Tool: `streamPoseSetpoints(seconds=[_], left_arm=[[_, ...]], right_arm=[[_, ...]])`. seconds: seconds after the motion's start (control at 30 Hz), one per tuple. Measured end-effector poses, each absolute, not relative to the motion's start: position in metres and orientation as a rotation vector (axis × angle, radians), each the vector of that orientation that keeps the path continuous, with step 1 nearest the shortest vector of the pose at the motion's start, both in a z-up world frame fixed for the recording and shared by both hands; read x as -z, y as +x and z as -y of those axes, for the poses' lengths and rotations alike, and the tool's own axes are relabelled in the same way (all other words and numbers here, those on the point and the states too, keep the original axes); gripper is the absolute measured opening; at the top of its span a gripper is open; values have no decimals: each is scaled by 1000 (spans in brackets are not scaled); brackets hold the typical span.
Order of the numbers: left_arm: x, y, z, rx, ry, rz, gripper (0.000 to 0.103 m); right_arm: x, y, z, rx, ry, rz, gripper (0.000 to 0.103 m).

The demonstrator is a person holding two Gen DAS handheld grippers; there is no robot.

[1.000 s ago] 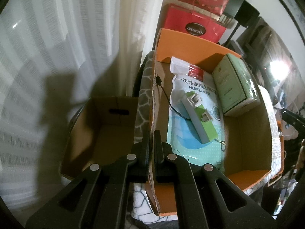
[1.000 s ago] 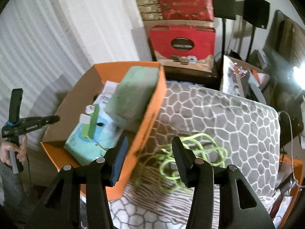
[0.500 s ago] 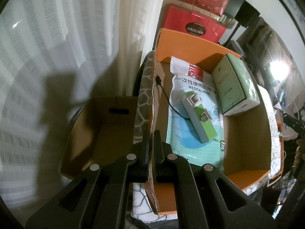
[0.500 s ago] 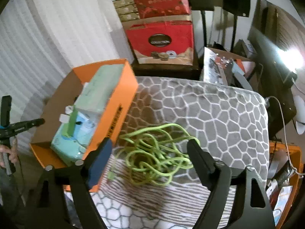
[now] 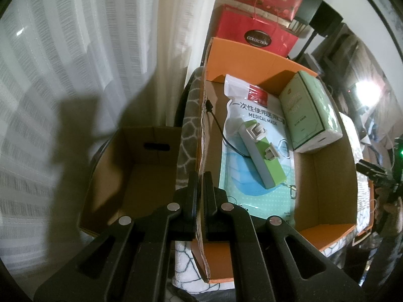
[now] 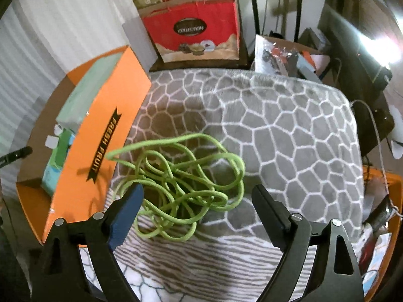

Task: Organize objects
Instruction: 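Grasp the lime-green cable bundle with the right tool and lift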

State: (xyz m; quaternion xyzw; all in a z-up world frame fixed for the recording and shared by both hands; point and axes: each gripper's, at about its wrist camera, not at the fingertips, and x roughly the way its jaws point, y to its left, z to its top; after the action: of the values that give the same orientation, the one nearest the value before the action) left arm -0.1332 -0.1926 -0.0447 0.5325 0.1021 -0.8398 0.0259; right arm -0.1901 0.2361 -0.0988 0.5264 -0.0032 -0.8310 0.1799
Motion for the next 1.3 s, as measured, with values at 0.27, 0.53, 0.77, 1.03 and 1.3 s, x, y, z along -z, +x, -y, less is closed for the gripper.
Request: streamPoseSetpoints(seconds=[0.27,0.53,0.77,1.03,1.3], left_arm=[[43,-131,191,2597,1645,-318,3],[43,-131,191,2597,1645,-319,3],[43,-131,191,2597,1645,-324,3],[42,-131,191,2597,1644,-331,3],[41,-131,192,2597,1644,-335,3]], right_arm=[[116,-186,-217,2310,1467,-59,94],[131,-186,-197,2323,1486,-144,100],[144,-183,-183,2368,1475,-253,96],[134,-184,-194,2391,1455,-241,41],[84,-175,-203,2461,1295,-133,30]])
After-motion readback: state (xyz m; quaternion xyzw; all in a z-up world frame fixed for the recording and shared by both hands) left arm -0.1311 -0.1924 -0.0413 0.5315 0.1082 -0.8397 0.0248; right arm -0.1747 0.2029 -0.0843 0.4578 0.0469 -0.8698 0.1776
